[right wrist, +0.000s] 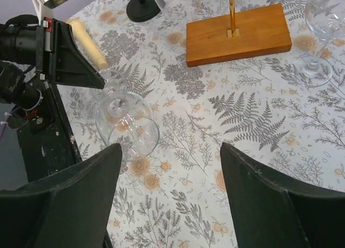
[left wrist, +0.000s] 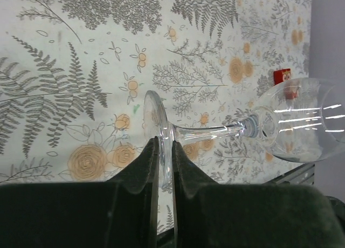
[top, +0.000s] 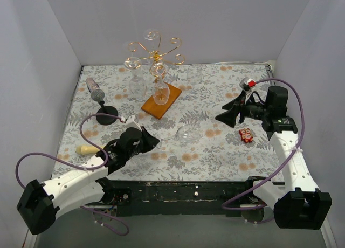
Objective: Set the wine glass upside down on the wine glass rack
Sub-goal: Turn the wine glass upside down at the wine rack.
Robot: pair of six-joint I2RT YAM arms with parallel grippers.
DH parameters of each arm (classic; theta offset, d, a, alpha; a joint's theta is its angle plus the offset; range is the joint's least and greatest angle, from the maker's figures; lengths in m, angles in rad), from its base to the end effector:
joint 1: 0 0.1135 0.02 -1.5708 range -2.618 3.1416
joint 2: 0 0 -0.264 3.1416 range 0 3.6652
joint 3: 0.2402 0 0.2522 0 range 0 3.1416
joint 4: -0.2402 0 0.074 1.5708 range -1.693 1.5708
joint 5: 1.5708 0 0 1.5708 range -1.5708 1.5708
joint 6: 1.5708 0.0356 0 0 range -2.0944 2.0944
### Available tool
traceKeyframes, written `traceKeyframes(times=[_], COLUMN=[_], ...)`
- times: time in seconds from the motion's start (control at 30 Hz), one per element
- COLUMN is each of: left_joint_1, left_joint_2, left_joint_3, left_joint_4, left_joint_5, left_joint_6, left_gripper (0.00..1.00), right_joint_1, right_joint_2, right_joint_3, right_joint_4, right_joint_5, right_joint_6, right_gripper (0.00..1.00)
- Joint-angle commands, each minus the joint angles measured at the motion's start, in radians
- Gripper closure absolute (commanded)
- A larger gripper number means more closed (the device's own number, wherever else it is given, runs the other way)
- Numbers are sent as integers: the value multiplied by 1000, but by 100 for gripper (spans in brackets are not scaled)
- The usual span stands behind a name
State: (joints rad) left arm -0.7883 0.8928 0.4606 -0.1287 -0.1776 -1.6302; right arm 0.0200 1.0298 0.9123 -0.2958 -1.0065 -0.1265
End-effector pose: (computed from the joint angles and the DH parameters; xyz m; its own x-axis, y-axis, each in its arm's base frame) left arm 0.1415 -0.1334 0.2130 -0.5692 -0.8210 -0.0435 -0.4096 0.3291 -0.8509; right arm 0.2189 0.0345 0.3333 -0.2994 -0.0735 -0.9513 -0.8287 0.5141 0.2211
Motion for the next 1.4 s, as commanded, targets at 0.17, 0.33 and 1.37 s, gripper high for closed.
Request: traceKeyframes(times=[0.17,0.33,1.37], left_joint_1=[3,4,3], left_joint_2=[-77,-91,-129], left_joint_3=[147,194,409], left_joint_4=[-124,-158,-163], left_joint_5=[-89,-102,78], left_joint_6=[231,377,1220], left_gripper=[100,100,100], right_joint_1=[-77,-101,-193], right_joint_2=[-46,-50,-16], right_joint_3=[13,25,89], right_joint_4=[-16,-20,-29], right_joint_5=[-35,-38,-44], right_joint_6=[-36,-33,-24], right_gripper=[18,19,19])
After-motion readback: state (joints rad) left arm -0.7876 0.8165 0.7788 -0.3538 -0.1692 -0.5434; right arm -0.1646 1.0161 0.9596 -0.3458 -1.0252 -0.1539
